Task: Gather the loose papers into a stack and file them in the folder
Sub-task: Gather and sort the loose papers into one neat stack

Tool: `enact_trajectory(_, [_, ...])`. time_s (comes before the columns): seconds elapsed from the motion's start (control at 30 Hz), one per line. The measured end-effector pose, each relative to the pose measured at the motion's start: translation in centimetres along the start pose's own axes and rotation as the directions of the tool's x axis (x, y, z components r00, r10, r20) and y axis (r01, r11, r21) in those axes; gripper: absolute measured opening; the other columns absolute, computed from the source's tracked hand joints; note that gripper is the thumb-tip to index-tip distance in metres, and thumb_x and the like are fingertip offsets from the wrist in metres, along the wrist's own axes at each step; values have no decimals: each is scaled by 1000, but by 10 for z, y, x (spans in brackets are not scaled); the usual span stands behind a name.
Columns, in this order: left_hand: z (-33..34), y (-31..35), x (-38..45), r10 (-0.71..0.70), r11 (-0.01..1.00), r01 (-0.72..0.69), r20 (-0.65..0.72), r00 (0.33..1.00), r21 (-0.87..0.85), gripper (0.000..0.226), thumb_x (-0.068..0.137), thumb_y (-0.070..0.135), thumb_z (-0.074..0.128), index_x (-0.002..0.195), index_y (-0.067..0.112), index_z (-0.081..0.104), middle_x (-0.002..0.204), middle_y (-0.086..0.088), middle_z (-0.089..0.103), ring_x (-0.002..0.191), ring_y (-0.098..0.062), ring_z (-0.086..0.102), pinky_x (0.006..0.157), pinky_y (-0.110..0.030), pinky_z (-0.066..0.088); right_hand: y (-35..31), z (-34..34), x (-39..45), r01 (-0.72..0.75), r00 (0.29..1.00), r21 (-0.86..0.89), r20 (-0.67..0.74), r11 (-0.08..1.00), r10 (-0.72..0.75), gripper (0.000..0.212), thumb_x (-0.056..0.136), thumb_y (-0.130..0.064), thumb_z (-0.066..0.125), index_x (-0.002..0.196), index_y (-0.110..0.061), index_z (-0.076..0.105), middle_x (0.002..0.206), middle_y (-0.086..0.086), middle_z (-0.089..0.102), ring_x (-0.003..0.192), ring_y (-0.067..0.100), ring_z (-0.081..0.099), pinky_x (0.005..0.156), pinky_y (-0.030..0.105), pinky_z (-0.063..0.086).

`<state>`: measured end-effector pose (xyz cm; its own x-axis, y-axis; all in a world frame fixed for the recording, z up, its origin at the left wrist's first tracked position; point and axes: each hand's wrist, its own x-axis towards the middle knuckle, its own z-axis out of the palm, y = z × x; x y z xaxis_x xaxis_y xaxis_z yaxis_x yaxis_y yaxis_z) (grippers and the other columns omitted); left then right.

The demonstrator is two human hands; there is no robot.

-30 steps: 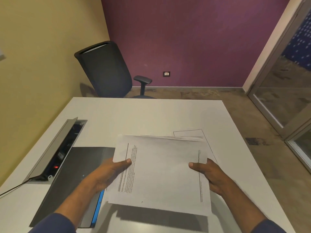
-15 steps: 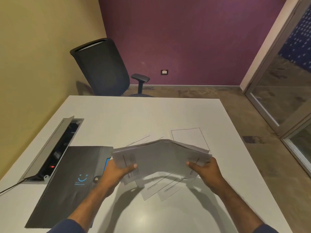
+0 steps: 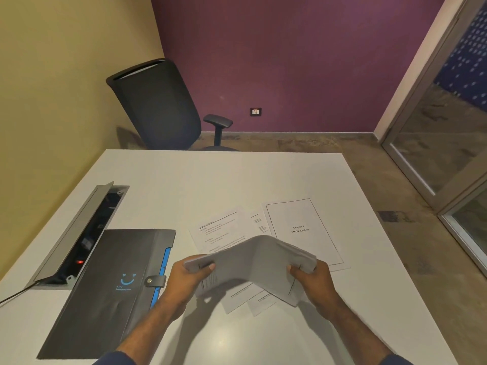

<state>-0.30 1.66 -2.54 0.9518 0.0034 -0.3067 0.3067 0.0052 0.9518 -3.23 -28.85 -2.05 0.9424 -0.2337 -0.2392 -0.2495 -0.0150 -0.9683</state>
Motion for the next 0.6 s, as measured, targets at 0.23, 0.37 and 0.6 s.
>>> enact_trajectory(0.23, [2,-13,-8,-13,999,13,13,1000,47,27,81,16,80,107,19,76,103,2,80,100,-16,73,87,-29,56,11,0,-8,-79,997,-70,8,994,79,19,81,-4,74,92,-19,73,86,-2,78,81,15,71,69,29,54])
enact_trajectory(0.37, [4,-17,-10,-50,991,51,-15,999,124,14,90,29,71,103,30,73,99,7,79,98,-16,71,70,-21,56,17,2,-10,-71,997,-230,5,971,74,12,86,-10,70,95,-19,70,85,-2,75,77,16,68,68,28,51])
enact_trajectory(0.6, [-2,-2,10,14,978,21,-164,986,209,26,88,30,73,111,20,72,94,6,74,94,-20,68,73,-27,50,7,0,4,-120,988,-165,75,979,134,11,89,-10,64,84,-3,71,71,2,65,68,16,57,66,32,46])
